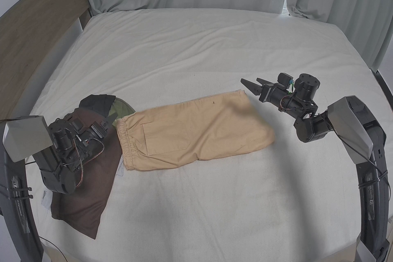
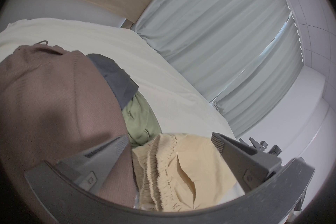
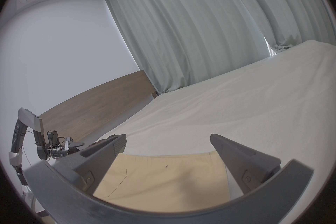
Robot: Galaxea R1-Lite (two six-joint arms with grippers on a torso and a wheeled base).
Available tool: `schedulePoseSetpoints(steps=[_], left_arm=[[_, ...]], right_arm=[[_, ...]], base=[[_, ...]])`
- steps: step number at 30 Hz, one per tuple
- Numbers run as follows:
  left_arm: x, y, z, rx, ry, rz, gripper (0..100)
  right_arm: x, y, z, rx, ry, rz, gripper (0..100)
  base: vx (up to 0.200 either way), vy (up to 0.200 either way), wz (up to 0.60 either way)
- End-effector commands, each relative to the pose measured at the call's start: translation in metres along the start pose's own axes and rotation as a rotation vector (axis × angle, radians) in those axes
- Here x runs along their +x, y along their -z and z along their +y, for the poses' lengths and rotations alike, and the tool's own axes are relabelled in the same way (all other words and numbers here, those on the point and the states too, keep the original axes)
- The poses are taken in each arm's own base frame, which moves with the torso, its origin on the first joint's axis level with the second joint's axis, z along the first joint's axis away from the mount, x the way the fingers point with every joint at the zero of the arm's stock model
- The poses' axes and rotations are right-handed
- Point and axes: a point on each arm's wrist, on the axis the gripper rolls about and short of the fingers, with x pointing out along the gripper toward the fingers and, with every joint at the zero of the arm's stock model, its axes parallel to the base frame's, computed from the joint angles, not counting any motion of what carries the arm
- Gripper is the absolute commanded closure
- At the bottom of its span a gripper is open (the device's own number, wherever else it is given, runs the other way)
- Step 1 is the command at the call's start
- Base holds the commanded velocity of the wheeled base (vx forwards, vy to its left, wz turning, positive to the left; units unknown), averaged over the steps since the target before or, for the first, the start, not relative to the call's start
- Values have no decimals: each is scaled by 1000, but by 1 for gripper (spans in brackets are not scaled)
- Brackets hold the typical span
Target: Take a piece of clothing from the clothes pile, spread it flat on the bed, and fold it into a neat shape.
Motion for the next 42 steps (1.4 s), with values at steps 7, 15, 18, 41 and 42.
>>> schedulePoseSetpoints(steps=[7,15,18,41,42], left_arm=[[-22,-11,-21,13,34,11,0],[-31,-17,-36,58,92,28,0],[-39,-11,-36,120,117,78,0],[-42,2,-19,440,135,138,0],[-42,2,-19,448,136,137,0]], right_arm=[[-41,20,21,96,66,152,0],[-62,39,37,150,44,136,0],[-69,46,42,200,46,140,0],[-110,93,49,274,106,189,0],[-111,94,50,275,106,192,0]], base=[[0,0,0],[0,0,0],[0,0,0],[0,0,0],[0,0,0]])
